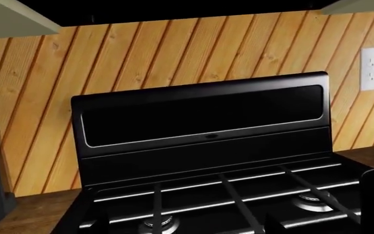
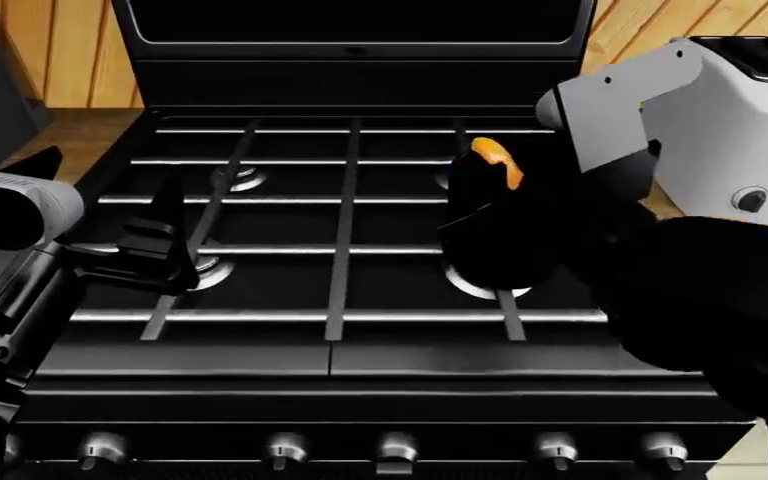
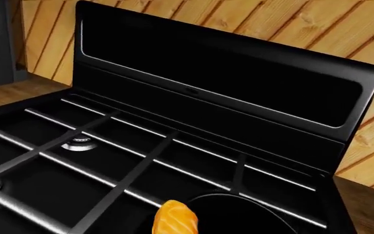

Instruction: Frozen meat rests on a plate on the counter. Retrieve the meat and place it in a pot on a burner. Then turn the burner on.

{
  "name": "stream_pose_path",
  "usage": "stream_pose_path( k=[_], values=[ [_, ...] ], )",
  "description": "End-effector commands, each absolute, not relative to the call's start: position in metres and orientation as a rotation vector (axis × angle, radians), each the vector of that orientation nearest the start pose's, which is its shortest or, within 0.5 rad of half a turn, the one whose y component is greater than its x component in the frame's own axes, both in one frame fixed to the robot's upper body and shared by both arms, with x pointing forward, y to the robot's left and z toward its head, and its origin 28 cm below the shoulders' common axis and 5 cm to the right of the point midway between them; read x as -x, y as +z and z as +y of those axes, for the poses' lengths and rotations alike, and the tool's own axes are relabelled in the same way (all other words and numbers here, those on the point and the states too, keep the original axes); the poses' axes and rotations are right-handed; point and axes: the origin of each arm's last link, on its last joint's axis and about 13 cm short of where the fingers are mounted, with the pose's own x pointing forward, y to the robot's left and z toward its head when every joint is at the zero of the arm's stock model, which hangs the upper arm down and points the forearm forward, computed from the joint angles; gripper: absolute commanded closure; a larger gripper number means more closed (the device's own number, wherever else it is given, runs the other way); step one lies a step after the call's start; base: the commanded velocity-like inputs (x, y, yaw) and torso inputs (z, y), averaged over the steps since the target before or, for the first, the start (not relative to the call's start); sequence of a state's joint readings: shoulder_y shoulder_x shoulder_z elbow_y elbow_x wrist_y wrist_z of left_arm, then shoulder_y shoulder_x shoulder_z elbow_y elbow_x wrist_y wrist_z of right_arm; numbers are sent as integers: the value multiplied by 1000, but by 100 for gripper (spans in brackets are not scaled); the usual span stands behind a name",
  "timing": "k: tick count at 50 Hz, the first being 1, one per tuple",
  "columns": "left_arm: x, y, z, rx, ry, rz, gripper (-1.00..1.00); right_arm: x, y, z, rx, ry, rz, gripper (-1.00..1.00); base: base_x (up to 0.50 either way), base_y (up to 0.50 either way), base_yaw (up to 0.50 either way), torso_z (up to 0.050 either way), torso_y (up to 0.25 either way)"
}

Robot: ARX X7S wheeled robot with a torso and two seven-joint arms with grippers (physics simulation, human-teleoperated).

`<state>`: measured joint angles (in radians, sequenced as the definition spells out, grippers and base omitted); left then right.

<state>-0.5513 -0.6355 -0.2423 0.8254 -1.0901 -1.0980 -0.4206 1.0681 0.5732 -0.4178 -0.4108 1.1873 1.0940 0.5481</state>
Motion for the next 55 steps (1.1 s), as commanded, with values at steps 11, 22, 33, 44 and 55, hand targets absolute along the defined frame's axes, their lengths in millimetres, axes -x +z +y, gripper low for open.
stream_pose_path(
  k=[11, 22, 33, 44, 55],
  values=[
    [-205, 239, 272, -78, -131, -179, -100, -306, 287, -118, 166, 264, 148, 100, 0, 0, 0, 0, 0],
    [-205, 237, 273, -76, -124, -175, -100, -321, 296, -122, 134, 258, 212, 100, 0, 0, 0, 0, 0],
    [-205, 236, 274, -72, -120, -170, -100, -331, 295, -125, 106, 274, 288, 100, 0, 0, 0, 0, 0],
    [-207, 235, 274, -74, -117, -167, -100, -347, 289, -129, 95, 261, 343, 100, 0, 0, 0, 0, 0],
    [-203, 237, 273, -73, -110, -168, -100, -359, 291, -134, 99, 226, 348, 100, 0, 0, 0, 0, 0]
  ],
)
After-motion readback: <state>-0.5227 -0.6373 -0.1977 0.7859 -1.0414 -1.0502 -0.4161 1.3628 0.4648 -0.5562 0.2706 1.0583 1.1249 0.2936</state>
